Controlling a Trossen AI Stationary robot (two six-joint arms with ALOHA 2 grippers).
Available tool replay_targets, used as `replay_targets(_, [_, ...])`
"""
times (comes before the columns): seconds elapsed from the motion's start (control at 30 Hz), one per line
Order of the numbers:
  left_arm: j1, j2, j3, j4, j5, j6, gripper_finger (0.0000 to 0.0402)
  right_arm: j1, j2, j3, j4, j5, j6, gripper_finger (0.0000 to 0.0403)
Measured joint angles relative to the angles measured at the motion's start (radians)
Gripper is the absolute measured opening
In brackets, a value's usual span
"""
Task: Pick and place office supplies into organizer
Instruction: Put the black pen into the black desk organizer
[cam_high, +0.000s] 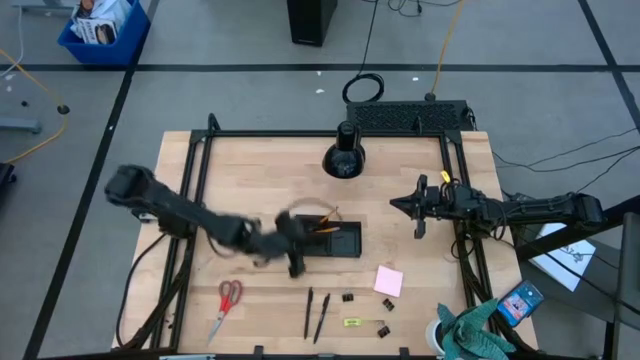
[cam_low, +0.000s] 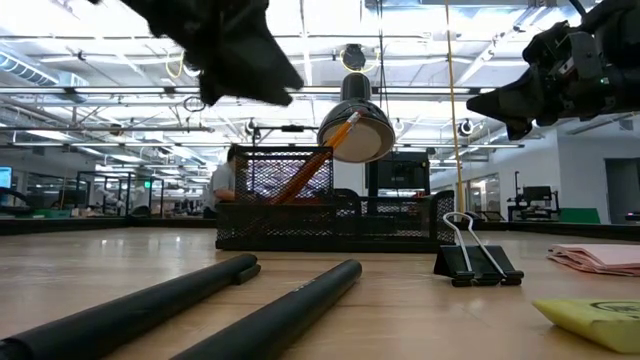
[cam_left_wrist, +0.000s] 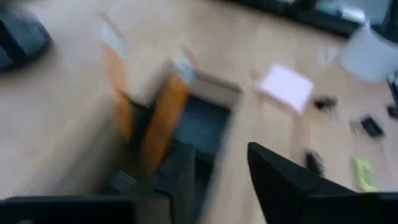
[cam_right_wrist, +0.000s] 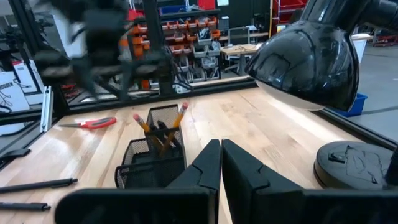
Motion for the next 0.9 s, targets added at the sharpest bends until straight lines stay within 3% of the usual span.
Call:
replay_targets(0.17, [-0.149, 0.199, 0.165, -0.072, -0.017, -0.235, 0.0091, 0.0, 0.009, 0.0, -0.008, 0.0, 0.0, 0.0009])
replay_targets(0.27, [-0.193, 0.305, 0.319, -0.288, -0.027, -0.388, 0.0079, 0.0, 0.01, 0.0, -0.005, 0.0, 0.0, 0.0009])
replay_targets(0.37, [-0.196, 0.399, 0.492, -0.576, 0.032, -0.565, 0.0083, 0.0, 0.011, 0.0, 0.008, 0.0, 0.0, 0.0009])
replay_targets(0.53, [-0.17, 0.511, 0.681, -0.843, 0.199, -0.813, 0.0123, 0.0, 0.011, 0.0, 0.007, 0.0, 0.0, 0.0009])
replay_targets(0.63, [-0.156, 0.541, 0.715, -0.846, 0.254, -0.871, 0.016, 0.0, 0.011, 0.0, 0.008, 0.0, 0.0, 0.0009])
replay_targets(0.9, [-0.133, 0.567, 0.724, -0.852, 0.28, -0.905, 0.0242, 0.0, 0.011, 0.0, 0.006, -0.002, 0.011, 0.0009])
